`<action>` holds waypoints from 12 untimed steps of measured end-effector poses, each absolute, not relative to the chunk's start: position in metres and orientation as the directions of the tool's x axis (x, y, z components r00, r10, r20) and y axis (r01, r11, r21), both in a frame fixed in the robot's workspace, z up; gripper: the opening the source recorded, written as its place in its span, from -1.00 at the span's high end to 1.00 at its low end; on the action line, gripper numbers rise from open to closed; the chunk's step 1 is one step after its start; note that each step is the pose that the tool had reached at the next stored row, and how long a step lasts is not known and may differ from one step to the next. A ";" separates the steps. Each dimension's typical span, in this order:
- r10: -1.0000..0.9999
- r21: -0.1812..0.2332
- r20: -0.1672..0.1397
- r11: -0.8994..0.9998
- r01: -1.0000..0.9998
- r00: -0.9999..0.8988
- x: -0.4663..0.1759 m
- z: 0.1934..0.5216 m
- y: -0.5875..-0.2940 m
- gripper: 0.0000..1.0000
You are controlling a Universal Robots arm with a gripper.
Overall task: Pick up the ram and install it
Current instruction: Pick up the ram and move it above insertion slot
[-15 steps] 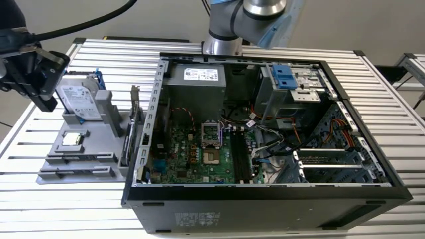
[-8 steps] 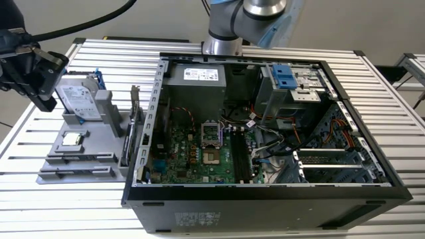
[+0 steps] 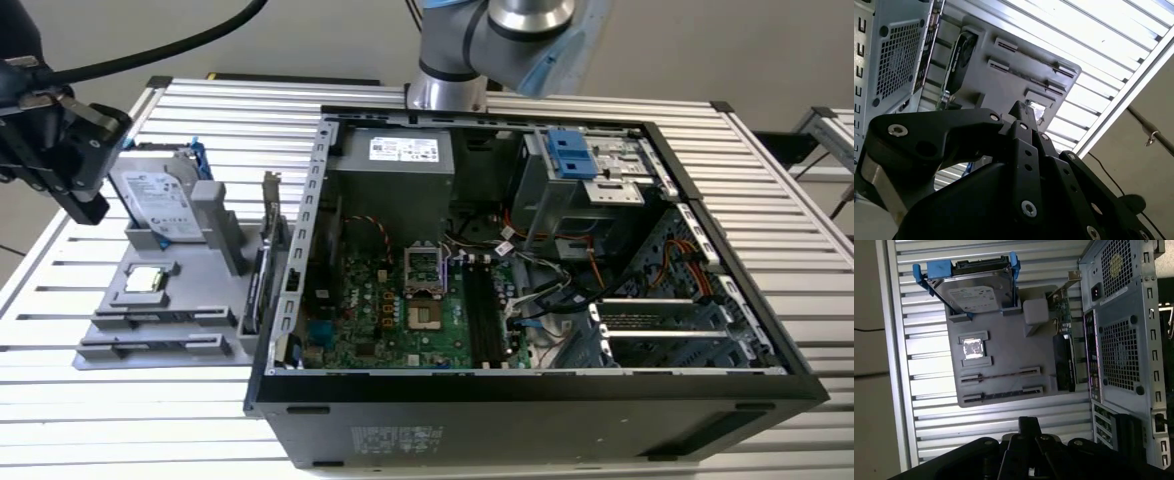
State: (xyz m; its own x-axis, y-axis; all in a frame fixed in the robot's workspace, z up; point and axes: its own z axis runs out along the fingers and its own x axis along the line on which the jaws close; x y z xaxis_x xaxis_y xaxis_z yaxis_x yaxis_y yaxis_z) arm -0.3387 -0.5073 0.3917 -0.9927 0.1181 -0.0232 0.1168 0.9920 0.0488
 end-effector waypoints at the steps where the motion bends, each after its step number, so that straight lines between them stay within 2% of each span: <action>1: 0.119 0.049 -0.023 0.992 0.118 -0.993 -0.339 0.392 -0.507 1.00; 12: 0.131 0.049 -0.023 0.990 0.130 -0.991 -0.346 0.392 -0.507 1.00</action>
State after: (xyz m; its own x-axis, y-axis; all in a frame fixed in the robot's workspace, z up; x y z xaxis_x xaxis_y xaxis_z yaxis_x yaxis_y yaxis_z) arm -0.3456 -0.5072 0.3917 -0.9911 0.1312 -0.0233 0.1299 0.9903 0.0490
